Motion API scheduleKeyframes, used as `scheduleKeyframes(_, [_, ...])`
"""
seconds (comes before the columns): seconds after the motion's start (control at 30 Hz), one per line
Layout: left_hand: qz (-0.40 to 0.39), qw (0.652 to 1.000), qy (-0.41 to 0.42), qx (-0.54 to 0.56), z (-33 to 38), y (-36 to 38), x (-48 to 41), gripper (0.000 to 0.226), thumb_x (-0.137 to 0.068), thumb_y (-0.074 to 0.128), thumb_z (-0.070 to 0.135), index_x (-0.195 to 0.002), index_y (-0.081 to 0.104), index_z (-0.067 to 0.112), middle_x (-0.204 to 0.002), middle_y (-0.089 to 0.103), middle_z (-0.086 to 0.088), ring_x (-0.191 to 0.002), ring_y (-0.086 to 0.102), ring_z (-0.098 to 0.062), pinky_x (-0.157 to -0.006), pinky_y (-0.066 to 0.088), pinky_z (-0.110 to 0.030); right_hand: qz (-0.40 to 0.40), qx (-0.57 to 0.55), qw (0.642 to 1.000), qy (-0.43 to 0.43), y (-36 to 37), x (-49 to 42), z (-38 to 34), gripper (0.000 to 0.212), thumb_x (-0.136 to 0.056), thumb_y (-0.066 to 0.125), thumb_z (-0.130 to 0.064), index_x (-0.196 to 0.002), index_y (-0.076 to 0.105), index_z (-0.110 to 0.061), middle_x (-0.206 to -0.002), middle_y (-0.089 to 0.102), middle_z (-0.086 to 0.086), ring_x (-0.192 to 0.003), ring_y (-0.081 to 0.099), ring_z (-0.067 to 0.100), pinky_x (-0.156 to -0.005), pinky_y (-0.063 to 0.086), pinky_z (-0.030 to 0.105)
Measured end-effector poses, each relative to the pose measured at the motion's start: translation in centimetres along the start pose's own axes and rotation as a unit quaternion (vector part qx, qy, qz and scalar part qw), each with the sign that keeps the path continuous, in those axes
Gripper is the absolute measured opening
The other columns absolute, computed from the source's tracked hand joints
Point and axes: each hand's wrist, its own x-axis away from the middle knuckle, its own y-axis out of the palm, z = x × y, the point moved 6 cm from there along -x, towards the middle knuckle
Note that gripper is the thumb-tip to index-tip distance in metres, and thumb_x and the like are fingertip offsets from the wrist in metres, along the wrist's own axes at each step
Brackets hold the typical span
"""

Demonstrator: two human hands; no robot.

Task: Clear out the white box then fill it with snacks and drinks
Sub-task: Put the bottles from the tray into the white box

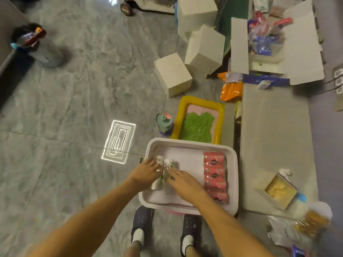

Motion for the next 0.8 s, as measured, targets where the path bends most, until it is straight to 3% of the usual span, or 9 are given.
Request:
scheduleKeyframes(0.1, [-0.007,0.999,0.022,-0.033,-0.2,0.8,-1.9,0.049,-0.095,0.068,0.029,-0.143,0.062,0.029,-0.158,0.047,-0.01,-0.142,0.046,-0.034,-0.121,0.033,-0.05,0.02,0.035,0.998,-0.047,1.1,-2.1,0.7,0.056,-0.09,0.06,0.0,-0.144,0.058,-0.011,-0.162,0.043,0.015,-0.154,0.031,0.038,-0.119,0.036,0.053])
scheduleKeyframes(0.23, [0.014,0.998,0.041,-0.044,-0.5,1.4,-3.8,0.05,-0.099,0.065,0.025,-0.147,0.056,0.033,-0.162,0.033,-0.006,-0.146,0.035,-0.033,-0.118,0.033,-0.051,0.024,0.09,0.995,-0.035,2.3,-3.7,1.9,0.044,-0.086,0.074,-0.009,-0.129,0.069,-0.018,-0.15,0.051,0.011,-0.145,0.04,0.04,-0.117,0.039,0.055])
scheduleKeyframes(0.37, [0.027,0.996,0.054,-0.062,0.0,1.5,-5.4,0.044,-0.102,0.057,0.021,-0.146,0.057,0.027,-0.153,0.038,-0.008,-0.139,0.038,-0.035,-0.113,0.038,-0.051,0.04,0.102,0.994,-0.019,2.6,-4.5,3.1,0.029,-0.077,0.085,-0.02,-0.102,0.073,-0.029,-0.127,0.057,0.007,-0.122,0.05,0.035,-0.1,0.048,0.046])
scheduleKeyframes(0.47, [0.045,0.996,0.063,-0.045,-0.2,1.4,-5.8,0.044,-0.1,0.061,0.021,-0.143,0.055,0.028,-0.146,0.046,-0.007,-0.132,0.044,-0.035,-0.107,0.043,-0.052,0.073,0.091,0.993,-0.034,2.9,-4.3,4.0,0.034,-0.077,0.082,-0.017,-0.106,0.069,-0.028,-0.13,0.06,0.005,-0.13,0.05,0.037,-0.103,0.047,0.047])
scheduleKeyframes(0.57, [0.048,0.997,0.036,0.038,-1.5,1.3,-5.4,0.045,-0.089,0.066,0.025,-0.132,0.054,0.029,-0.135,0.057,-0.003,-0.124,0.053,-0.031,-0.1,0.047,-0.047,0.12,0.041,0.992,-0.012,2.6,-2.9,5.4,0.042,-0.079,0.072,-0.008,-0.116,0.065,-0.027,-0.133,0.063,0.001,-0.139,0.05,0.037,-0.11,0.045,0.048])
scheduleKeyframes(0.63, [0.059,0.986,-0.014,0.154,-2.6,0.9,-4.7,0.049,-0.079,0.068,0.034,-0.127,0.056,0.029,-0.13,0.062,0.003,-0.12,0.059,-0.026,-0.097,0.05,-0.042,0.147,-0.052,0.987,0.033,2.0,-1.0,6.8,0.059,-0.073,0.079,-0.006,-0.127,0.063,-0.026,-0.14,0.063,0.001,-0.139,0.053,0.033,-0.111,0.049,0.048])
scheduleKeyframes(0.73, [0.096,0.922,-0.102,0.361,-3.5,-0.9,-2.8,0.058,-0.078,0.072,0.056,-0.129,0.054,0.036,-0.119,0.07,0.007,-0.102,0.069,-0.022,-0.083,0.056,-0.038,0.189,-0.253,0.939,0.14,0.3,2.5,8.2,0.06,-0.082,0.082,-0.021,-0.136,0.057,-0.029,-0.141,0.062,-0.005,-0.129,0.059,0.021,-0.102,0.054,0.042])
scheduleKeyframes(0.8, [0.14,0.873,-0.141,0.445,-3.7,-2.5,-1.2,0.062,-0.076,0.074,0.064,-0.129,0.054,0.039,-0.111,0.073,0.01,-0.094,0.072,-0.017,-0.081,0.059,-0.037,0.239,-0.347,0.884,0.201,-1.6,4.9,8.1,0.051,-0.083,0.082,-0.034,-0.128,0.057,-0.036,-0.124,0.068,-0.012,-0.108,0.065,0.013,-0.088,0.056,0.035])
